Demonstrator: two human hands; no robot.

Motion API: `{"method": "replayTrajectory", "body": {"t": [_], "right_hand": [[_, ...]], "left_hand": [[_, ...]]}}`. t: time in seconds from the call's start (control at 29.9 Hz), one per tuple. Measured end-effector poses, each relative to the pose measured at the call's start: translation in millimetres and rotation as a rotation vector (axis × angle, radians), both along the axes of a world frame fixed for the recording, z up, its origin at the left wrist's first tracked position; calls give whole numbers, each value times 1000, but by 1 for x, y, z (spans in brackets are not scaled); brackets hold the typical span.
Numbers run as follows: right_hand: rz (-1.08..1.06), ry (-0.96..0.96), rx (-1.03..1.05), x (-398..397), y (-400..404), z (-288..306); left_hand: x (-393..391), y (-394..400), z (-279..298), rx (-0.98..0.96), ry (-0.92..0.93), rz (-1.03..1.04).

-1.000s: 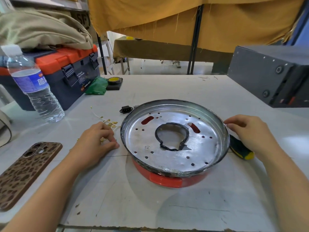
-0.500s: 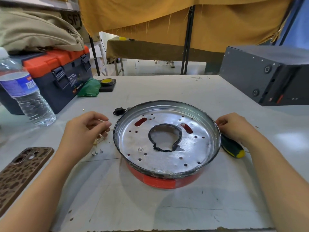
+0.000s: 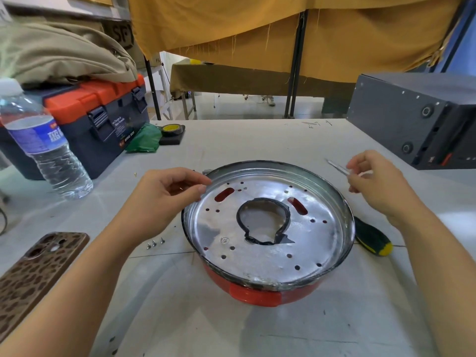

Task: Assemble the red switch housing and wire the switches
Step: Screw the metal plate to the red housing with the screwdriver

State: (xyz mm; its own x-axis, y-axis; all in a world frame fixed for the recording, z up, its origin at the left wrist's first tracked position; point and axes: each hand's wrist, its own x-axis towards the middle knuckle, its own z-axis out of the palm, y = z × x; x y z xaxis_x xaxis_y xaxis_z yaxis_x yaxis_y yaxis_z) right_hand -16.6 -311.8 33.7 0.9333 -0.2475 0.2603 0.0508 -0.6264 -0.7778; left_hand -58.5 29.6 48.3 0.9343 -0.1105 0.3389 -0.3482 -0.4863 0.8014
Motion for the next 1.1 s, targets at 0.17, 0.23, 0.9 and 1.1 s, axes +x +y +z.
{"method": "replayTrajectory", "body": {"t": [0.17, 0.23, 0.9, 1.1], "right_hand": [[247, -82, 223, -10, 30, 32], [390, -57, 371, -15, 44, 44], [647, 26, 465, -18, 94, 42], [696, 11, 380, -18, 93, 37]], "left_hand": [[-3, -1, 11, 68, 40, -124], [-4, 1, 14, 112, 48, -176], [10, 6, 29, 541, 222, -516], [12, 0, 34, 680, 290, -582]]}}
